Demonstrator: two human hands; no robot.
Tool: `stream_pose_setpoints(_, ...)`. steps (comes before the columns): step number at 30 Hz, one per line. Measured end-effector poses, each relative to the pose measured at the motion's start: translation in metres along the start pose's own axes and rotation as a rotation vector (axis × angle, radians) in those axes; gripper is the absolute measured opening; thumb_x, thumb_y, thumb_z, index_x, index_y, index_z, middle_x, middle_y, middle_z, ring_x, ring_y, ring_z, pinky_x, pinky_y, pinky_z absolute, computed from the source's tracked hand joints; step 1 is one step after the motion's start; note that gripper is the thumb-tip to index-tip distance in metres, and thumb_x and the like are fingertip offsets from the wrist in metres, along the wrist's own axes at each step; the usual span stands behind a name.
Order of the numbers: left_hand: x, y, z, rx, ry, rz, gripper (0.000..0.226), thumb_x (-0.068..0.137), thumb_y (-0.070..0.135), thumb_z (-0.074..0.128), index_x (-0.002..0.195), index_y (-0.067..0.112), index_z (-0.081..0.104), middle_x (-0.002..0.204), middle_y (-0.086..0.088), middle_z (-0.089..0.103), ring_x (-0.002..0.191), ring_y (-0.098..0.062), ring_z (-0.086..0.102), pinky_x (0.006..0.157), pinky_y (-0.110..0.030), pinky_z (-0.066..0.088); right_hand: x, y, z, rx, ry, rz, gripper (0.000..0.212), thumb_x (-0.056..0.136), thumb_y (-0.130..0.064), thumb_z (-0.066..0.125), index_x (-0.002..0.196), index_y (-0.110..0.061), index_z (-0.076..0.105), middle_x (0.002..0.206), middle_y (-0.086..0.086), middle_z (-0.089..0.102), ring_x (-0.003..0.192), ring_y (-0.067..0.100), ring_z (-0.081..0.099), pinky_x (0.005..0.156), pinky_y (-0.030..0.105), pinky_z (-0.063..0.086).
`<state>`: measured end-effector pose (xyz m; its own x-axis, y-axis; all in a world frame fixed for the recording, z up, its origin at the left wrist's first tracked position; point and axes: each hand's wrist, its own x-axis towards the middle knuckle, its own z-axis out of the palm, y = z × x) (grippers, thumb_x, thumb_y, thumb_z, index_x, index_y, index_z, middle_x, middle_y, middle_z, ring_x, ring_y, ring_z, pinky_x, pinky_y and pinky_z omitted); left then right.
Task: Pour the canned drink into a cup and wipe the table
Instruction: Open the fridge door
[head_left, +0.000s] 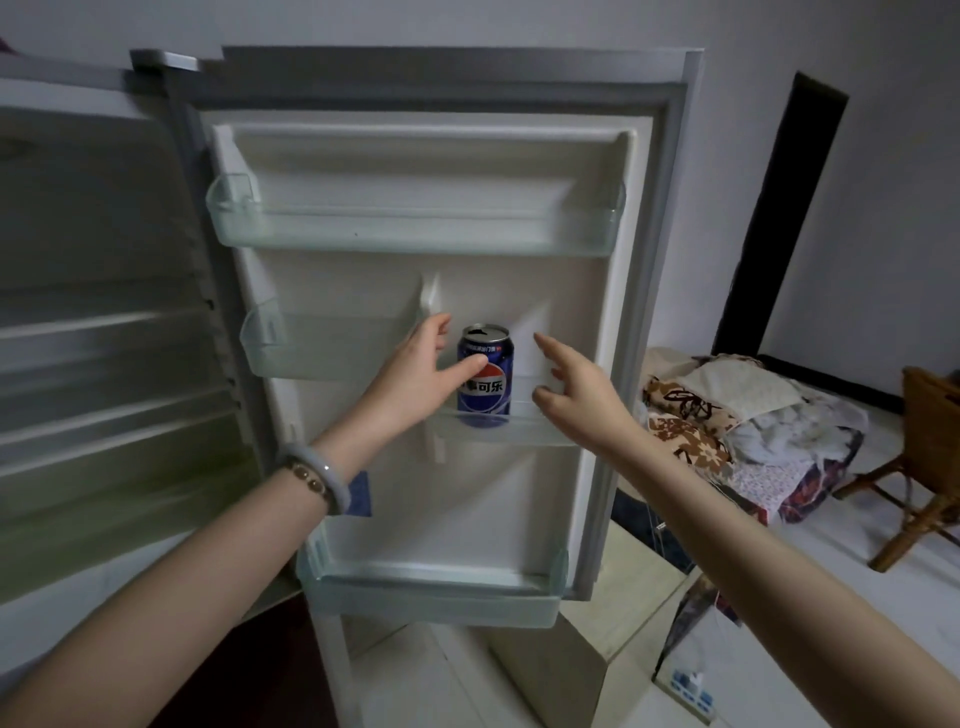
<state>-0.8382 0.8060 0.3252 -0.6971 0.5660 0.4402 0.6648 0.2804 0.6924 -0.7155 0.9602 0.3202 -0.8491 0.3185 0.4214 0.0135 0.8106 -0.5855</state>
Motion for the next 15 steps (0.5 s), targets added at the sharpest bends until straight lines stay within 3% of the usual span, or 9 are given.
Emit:
stream_pose_setpoints(3, 0.023, -0.007, 0.016, -0.088, -0.053, -0.141, 0.083, 0.080, 0.037, 0.071, 0.143, 0.005, 0.027, 0.146, -0.014, 0.038, 0.131, -0.026, 0.043, 0.108, -0.044, 0.037, 0.016, -0.003, 0.014, 0.080, -0.059, 0.107, 0.069, 0.084, -0.007, 0.056, 0.146, -0.009, 0.025, 0.149, 0.012, 0.035, 0.137, 0.023, 0.034, 0.112, 0.039, 0.032)
stream_pose_setpoints(6, 0.034, -0.011, 0.028, -0.177, -0.028, -0.187, 0.054, 0.075, 0.026, 0.078, 0.118, 0.009, 0.049, 0.125, -0.013, 0.059, 0.115, -0.025, 0.057, 0.099, -0.040, 0.046, 0.027, -0.003, 0.022, 0.142, -0.096, 0.201, 0.066, 0.083, -0.006, 0.057, 0.143, -0.005, 0.031, 0.142, 0.017, 0.043, 0.131, 0.026, 0.042, 0.108, 0.037, 0.036)
stream_pose_setpoints(8, 0.037, -0.012, 0.033, -0.176, -0.015, -0.194, 0.043, 0.071, 0.024, 0.081, 0.102, 0.018, 0.052, 0.114, -0.010, 0.065, 0.106, -0.023, 0.062, 0.094, -0.037, 0.049, 0.032, -0.002, 0.024, 0.188, -0.105, 0.236, 0.060, 0.078, -0.004, 0.056, 0.136, -0.005, 0.042, 0.133, 0.017, 0.053, 0.125, 0.028, 0.049, 0.104, 0.041, 0.041)
stream_pose_setpoints(10, 0.039, -0.012, 0.035, -0.141, -0.010, -0.184, 0.046, 0.066, 0.028, 0.084, 0.099, 0.021, 0.053, 0.110, -0.008, 0.066, 0.101, -0.022, 0.062, 0.090, -0.034, 0.050, 0.037, 0.001, 0.025, 0.231, -0.108, 0.234, 0.053, 0.069, -0.004, 0.052, 0.121, -0.006, 0.058, 0.115, 0.016, 0.065, 0.111, 0.029, 0.059, 0.097, 0.044, 0.047)
stream_pose_setpoints(15, 0.044, -0.013, 0.034, -0.071, 0.038, -0.184, 0.057, 0.055, 0.035, 0.089, 0.100, 0.015, 0.059, 0.104, -0.005, 0.068, 0.095, -0.020, 0.065, 0.084, -0.035, 0.054, 0.039, 0.000, 0.020, 0.333, -0.131, 0.232, 0.045, 0.074, 0.015, 0.042, 0.112, 0.000, 0.062, 0.100, 0.015, 0.067, 0.094, 0.023, 0.060, 0.076, 0.026, 0.048)
